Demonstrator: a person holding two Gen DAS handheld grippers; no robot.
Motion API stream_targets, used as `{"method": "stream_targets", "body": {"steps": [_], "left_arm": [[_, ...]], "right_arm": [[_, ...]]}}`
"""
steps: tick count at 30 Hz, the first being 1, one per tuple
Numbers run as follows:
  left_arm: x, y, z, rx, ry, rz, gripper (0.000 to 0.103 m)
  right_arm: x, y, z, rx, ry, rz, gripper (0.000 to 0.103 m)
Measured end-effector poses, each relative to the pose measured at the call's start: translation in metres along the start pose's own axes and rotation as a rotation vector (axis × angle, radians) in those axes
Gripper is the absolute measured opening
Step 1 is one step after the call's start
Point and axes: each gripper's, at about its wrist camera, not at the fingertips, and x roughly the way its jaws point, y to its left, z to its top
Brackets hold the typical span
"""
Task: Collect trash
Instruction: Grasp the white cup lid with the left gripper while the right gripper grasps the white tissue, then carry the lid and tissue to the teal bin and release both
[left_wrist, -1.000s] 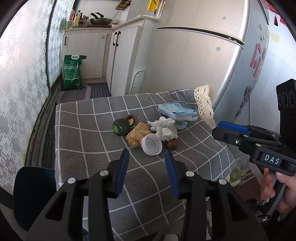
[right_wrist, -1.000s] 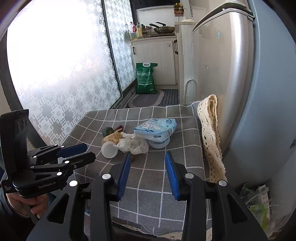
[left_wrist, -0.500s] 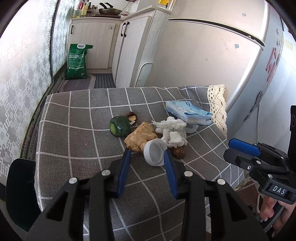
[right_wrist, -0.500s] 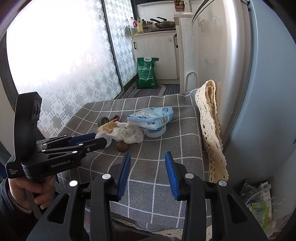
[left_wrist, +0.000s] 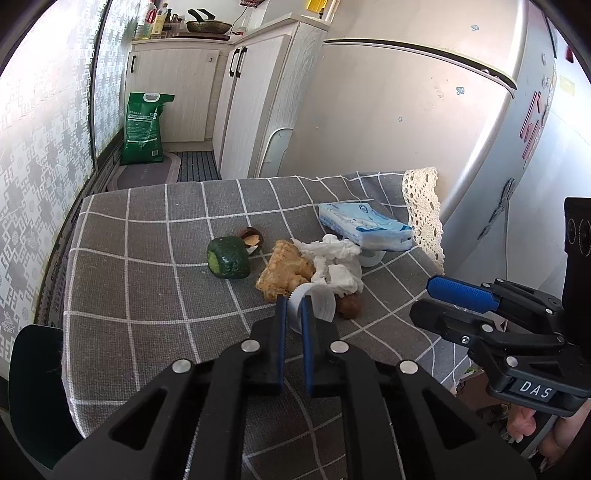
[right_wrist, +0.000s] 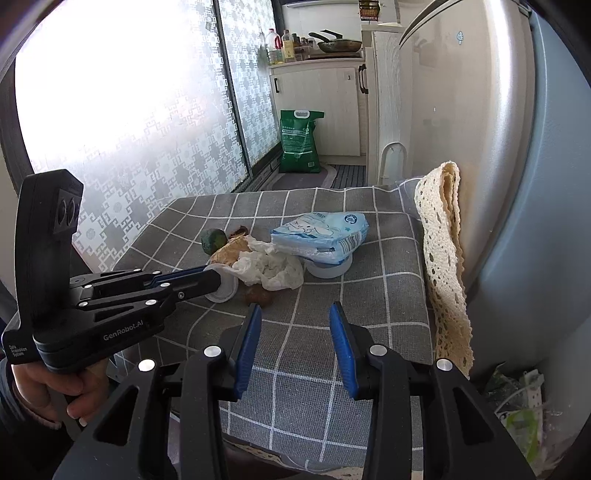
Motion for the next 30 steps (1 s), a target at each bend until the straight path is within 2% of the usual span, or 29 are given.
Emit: {"method": "stream_targets", "body": {"steps": [14,16,17,25,27,29,30], "left_arm": [[-0.027,0.016,-0.003,0.010,-0.050,-0.009,0.008],[-0.032,0.020,-0.003,0.012,-0.059,-0.007,0.008],[-0.035,0.023,-0.003,0.010,-0.068,-0.006,0.008],[-0.054,0.049,-0.004,-0.012,-0.098,-0.003,0.008],[-0.057,0.055,-0.006,-0.017,-0.100,0.002,0.008],[-0.062,0.062,-0.007,-0.025,-0.102,0.005,0.008],[-0.064,0.066,-0.008,-0.029,-0.104,0.007,0.008]], "right_arm": [[0.017,0.033,0.012,-0.071,0.014,-0.013,0.039],[0.022,0.037,0.012,-0.087,0.019,-0.026,0.038],[0.024,0.040,0.013,-0.094,0.021,-0.030,0.034],[0.044,0.062,0.019,-0.185,0.019,-0.126,0.034],[0.051,0.064,0.020,-0.197,0.026,-0.134,0.030],[0.058,0.064,0.022,-0.202,0.034,-0.159,0.016],[0.061,0.063,0.023,-0.197,0.040,-0.162,0.014]]}}
